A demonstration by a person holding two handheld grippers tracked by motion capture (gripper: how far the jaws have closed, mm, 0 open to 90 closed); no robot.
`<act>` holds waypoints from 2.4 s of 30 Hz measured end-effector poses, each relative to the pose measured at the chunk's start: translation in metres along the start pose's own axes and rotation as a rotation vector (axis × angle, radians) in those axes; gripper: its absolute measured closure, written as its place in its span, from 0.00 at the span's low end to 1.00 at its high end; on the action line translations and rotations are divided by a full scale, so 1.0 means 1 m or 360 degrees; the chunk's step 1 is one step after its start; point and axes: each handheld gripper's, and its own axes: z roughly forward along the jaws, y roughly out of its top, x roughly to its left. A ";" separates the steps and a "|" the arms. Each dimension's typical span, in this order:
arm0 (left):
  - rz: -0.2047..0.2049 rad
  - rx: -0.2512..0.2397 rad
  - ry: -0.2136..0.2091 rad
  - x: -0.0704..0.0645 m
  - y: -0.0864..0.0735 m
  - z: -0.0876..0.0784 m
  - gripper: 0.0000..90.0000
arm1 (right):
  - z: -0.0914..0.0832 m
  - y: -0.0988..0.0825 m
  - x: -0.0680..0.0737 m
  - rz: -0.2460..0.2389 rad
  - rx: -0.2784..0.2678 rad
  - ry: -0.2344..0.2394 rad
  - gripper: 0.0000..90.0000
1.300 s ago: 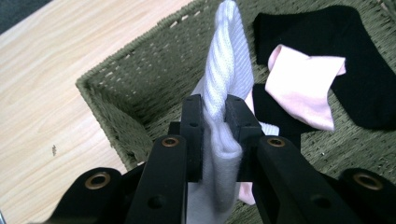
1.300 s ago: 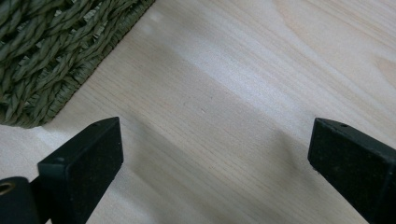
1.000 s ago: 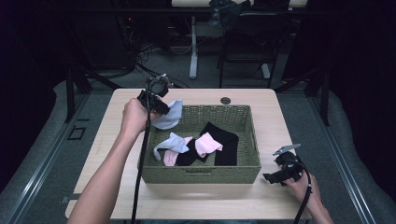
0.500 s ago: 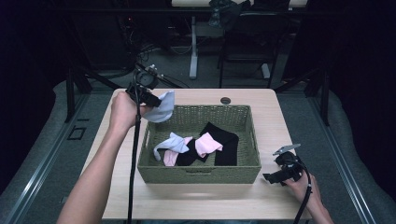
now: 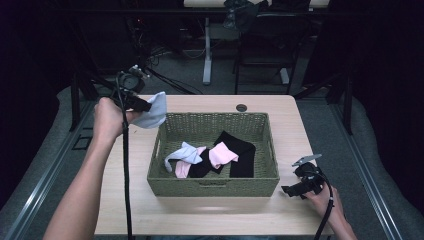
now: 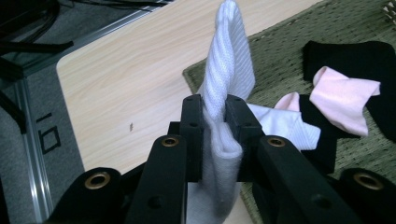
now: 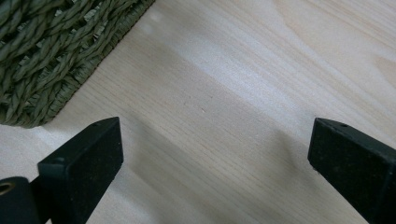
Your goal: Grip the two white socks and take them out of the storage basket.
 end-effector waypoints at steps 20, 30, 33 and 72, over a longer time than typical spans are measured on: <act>-0.0244 0.0048 0.0079 0.055 -0.050 0.009 0.88 | 0.000 -0.001 -0.001 0.0011 0.0013 0.0006 0.03; -0.0334 0.0092 0.0056 0.068 -0.077 0.043 0.88 | 0.000 -0.002 -0.001 0.0016 0.0011 -0.0004 0.03; -0.0363 0.0127 0.0030 0.069 -0.086 0.060 0.87 | 0.000 -0.002 -0.001 0.0021 0.0005 -0.0008 0.03; -0.0515 0.0123 -0.0102 0.073 -0.110 0.064 0.11 | -0.001 0.000 0.000 0.0008 -0.0001 0.0001 0.03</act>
